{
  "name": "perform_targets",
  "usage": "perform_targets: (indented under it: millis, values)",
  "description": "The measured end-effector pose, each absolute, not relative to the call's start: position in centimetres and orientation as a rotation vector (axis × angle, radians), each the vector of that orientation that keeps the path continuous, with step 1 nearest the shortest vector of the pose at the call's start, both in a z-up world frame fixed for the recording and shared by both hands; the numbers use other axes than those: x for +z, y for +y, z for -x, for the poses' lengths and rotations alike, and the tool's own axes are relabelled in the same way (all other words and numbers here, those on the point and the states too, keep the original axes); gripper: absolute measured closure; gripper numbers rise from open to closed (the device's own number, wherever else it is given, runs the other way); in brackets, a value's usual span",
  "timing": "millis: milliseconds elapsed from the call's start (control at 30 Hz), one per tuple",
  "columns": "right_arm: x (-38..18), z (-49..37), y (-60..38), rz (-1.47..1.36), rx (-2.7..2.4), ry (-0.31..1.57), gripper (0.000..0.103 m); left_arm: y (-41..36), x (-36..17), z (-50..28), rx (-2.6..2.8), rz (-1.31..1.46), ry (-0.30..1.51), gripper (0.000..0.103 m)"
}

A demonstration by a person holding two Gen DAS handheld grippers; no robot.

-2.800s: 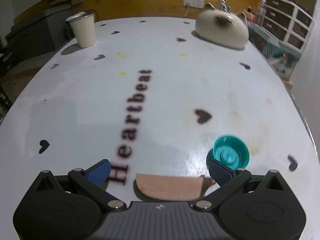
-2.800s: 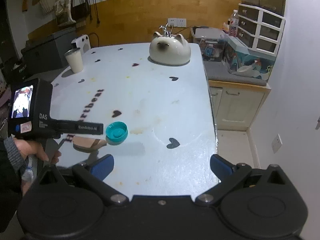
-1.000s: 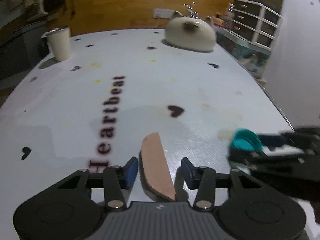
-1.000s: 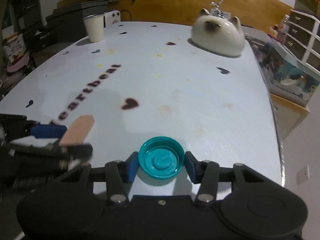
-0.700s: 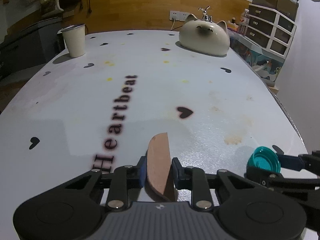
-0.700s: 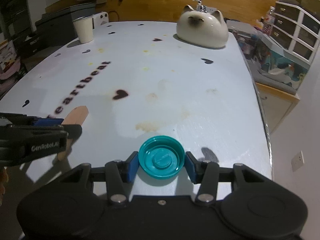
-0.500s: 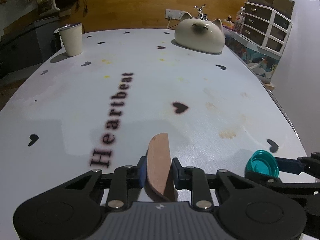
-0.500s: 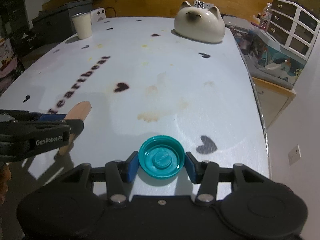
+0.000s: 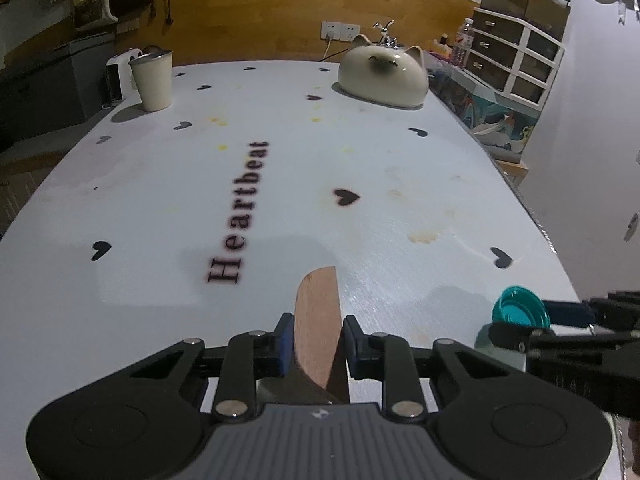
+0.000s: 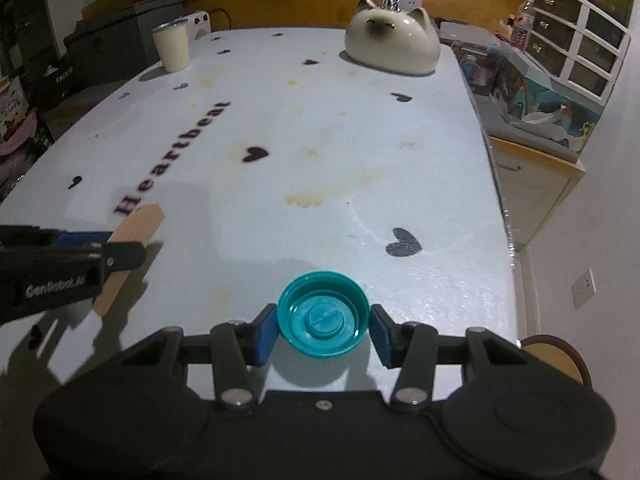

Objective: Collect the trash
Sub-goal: 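Grasp the tan scrap with the left tool while the right tool holds the teal lid, then carry the tan scrap and teal lid with both tools over the tan bin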

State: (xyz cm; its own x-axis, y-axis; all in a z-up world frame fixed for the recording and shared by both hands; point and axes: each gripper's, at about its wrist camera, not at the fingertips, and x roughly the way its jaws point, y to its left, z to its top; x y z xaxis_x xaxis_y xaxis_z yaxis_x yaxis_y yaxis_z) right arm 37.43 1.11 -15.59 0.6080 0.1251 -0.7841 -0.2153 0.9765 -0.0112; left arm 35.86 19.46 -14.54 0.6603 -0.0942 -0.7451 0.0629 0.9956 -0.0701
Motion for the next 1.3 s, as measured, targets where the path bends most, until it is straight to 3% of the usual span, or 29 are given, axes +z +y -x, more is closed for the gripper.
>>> perform_targets:
  millis: [833, 1300]
  values:
    - [-8.6, -28.2, -1.3, 0.072, 0.171, 0.793, 0.053, 17.7, -8.8, -25.5, -0.074, 0.019, 0.774, 0.076]
    - [-6.0, -24.2, -6.6, 0.02, 0.182, 0.746, 0.053, 12.1, -6.2, -21.8, -0.053, 0.01, 0.734, 0.076]
